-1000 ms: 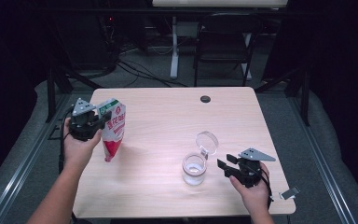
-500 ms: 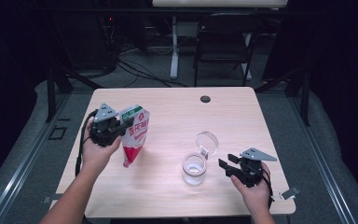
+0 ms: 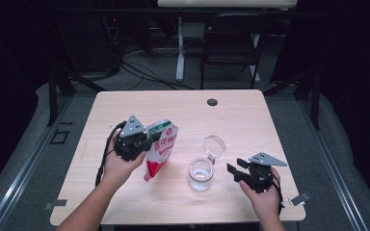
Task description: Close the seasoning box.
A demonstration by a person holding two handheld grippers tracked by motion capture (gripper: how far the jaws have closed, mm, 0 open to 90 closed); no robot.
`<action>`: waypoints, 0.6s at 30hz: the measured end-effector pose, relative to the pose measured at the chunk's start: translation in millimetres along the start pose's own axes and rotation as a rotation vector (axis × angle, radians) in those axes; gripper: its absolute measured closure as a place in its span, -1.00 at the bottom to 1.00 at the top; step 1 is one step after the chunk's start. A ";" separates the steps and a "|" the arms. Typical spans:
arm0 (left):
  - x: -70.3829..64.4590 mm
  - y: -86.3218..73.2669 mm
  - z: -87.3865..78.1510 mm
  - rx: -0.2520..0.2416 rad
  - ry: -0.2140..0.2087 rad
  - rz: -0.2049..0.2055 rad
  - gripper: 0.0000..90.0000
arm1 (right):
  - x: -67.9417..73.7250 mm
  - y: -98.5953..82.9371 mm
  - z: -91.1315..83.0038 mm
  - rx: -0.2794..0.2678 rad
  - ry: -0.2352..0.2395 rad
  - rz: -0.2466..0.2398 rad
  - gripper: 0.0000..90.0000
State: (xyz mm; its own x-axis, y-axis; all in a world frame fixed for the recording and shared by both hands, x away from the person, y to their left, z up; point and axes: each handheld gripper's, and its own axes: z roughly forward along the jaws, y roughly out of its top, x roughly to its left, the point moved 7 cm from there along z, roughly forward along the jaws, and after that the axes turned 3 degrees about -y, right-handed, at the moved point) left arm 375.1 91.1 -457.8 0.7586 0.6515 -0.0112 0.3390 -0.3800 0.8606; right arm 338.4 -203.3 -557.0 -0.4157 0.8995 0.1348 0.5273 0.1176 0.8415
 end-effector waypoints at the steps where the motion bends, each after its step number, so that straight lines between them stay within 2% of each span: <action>1: -6.8 -5.9 3.1 0.011 -0.015 0.013 0.99 | 0.2 1.2 -1.2 -0.006 -0.006 -0.011 0.15; 4: -11.6 -12.5 5.7 0.009 -0.035 0.010 0.99 | 0.0 1.9 -2.6 -0.002 -0.014 -0.022 0.16; 5: -15.2 -16.5 4.9 -0.011 -0.050 0.000 0.99 | 0.6 3.3 -3.9 -0.011 -0.019 -0.021 0.19; 8: -18.8 -20.6 2.9 -0.021 -0.055 0.001 0.99 | 1.6 4.7 -5.5 -0.018 -0.026 -0.023 0.20; 13: -29.9 -40.4 0.1 -0.048 -0.093 -0.005 0.98 | 8.1 11.1 -12.1 -0.039 -0.028 -0.038 0.20; 14: -29.9 -40.4 0.1 -0.048 -0.093 -0.005 0.98 | 8.1 11.1 -12.1 -0.039 -0.028 -0.038 0.20; 15: -31.7 -45.0 -0.2 -0.049 -0.102 -0.006 0.98 | 9.5 13.7 -17.3 -0.039 -0.046 -0.054 0.26; 17: -36.3 -55.0 -1.6 -0.051 -0.109 -0.004 0.97 | 12.4 16.4 -21.3 -0.043 -0.034 -0.055 0.33; 18: -36.3 -55.0 -1.6 -0.051 -0.109 -0.004 0.97 | 12.4 16.4 -21.3 -0.043 -0.034 -0.055 0.33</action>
State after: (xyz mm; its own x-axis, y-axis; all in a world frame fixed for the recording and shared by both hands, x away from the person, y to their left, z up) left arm 328.1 89.5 -504.0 0.8144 0.5764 -0.0675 0.3153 -0.3418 0.8853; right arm 326.0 -199.2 -530.4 -0.4170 0.9061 0.0705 0.4714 0.1493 0.8692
